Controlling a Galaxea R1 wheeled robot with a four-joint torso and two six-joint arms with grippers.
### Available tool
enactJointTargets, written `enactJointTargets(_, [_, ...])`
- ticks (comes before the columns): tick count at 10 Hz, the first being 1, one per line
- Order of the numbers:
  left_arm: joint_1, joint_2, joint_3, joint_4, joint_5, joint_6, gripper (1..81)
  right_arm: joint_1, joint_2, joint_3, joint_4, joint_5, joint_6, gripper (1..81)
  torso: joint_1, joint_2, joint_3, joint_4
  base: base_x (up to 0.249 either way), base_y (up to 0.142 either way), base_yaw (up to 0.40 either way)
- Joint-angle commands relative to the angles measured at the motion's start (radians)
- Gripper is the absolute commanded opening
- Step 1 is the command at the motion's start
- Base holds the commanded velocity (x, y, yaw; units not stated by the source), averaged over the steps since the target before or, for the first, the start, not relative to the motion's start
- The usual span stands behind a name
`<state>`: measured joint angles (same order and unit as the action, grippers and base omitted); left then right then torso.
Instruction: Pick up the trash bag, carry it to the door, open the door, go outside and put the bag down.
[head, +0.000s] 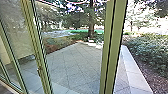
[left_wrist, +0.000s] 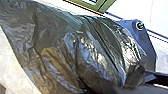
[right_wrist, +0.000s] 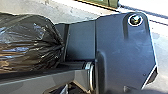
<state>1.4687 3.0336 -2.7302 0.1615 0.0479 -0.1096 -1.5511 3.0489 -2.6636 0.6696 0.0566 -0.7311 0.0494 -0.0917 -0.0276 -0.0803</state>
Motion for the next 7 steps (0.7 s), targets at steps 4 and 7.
enactJointTargets(4, [-0.066, -0.005, 0.004, 0.016, 0.05, 0.005, 1.0, 0.042, 0.023, 0.007, -0.011, -0.072, -0.013, 81.1, 0.0, 0.0, 0.0, 0.0, 0.0, 0.0, -0.034])
enactJointTargets(7, [-0.066, -0.007, 0.006, 0.015, 0.053, 0.005, 1.0, 0.044, 0.023, 0.007, -0.011, -0.072, -0.013, 81.1, 0.0, 0.0, 0.0, 0.0, 0.0, 0.0, -0.238])
